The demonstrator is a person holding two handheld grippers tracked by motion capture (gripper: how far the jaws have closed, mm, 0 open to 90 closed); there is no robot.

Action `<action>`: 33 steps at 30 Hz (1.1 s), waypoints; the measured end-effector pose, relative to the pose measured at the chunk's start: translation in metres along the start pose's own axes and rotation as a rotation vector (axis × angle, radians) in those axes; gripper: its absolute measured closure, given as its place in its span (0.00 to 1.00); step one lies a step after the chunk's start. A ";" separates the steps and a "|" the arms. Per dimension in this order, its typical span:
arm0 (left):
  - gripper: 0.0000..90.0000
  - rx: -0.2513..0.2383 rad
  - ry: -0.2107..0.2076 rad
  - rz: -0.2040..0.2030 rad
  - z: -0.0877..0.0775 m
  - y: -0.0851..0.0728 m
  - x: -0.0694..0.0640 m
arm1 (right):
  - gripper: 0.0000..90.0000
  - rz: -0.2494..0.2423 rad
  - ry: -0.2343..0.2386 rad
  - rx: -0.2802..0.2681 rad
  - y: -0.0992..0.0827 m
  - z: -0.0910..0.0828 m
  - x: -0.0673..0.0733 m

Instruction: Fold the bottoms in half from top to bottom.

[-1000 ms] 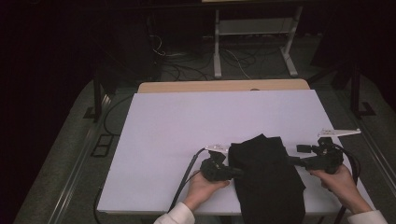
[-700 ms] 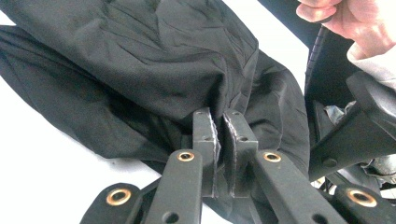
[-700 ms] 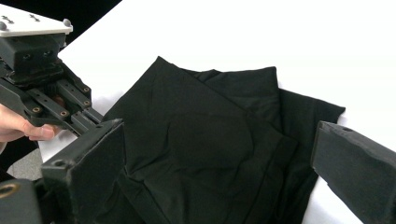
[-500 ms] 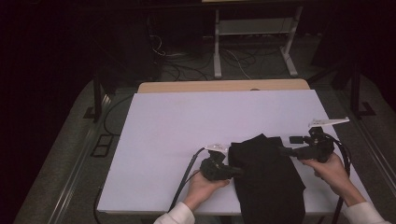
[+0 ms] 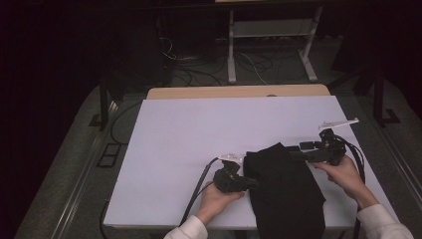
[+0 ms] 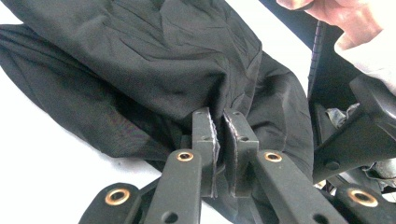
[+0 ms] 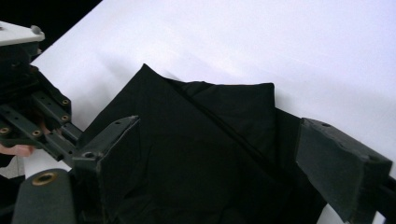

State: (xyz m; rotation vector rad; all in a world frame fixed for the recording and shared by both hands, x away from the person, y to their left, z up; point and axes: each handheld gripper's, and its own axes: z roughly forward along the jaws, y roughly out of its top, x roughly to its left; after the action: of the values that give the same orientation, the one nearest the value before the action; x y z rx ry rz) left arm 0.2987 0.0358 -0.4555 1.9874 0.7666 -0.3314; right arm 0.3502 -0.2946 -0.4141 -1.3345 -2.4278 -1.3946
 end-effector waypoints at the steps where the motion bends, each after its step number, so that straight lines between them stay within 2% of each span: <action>1: 0.92 -0.001 -0.001 0.000 0.000 0.000 0.000 | 0.17 0.000 0.002 0.007 0.001 0.002 -0.001; 8: 0.92 0.001 -0.002 0.000 0.001 0.000 0.001 | 0.25 0.015 0.001 0.034 0.005 0.015 -0.010; 15: 0.92 -0.002 -0.002 -0.003 0.001 0.000 0.001 | 0.29 0.023 0.016 0.063 0.005 0.025 -0.019; 28: 0.92 0.006 -0.002 -0.004 0.003 -0.001 0.002 | 0.32 -0.009 0.018 0.155 0.008 0.043 -0.026; 30: 0.92 0.008 -0.002 -0.006 0.003 -0.001 0.003 | 0.41 -0.014 0.004 0.164 0.007 0.044 -0.026; 33: 0.92 0.008 -0.003 -0.003 0.003 -0.001 0.002 | 0.58 -0.033 0.020 0.169 0.007 0.044 -0.025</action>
State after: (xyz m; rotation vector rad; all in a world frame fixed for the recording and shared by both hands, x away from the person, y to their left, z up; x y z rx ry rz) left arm 0.3000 0.0341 -0.4591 1.9930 0.7680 -0.3399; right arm 0.3862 -0.2775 -0.4455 -1.2422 -2.5013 -1.1717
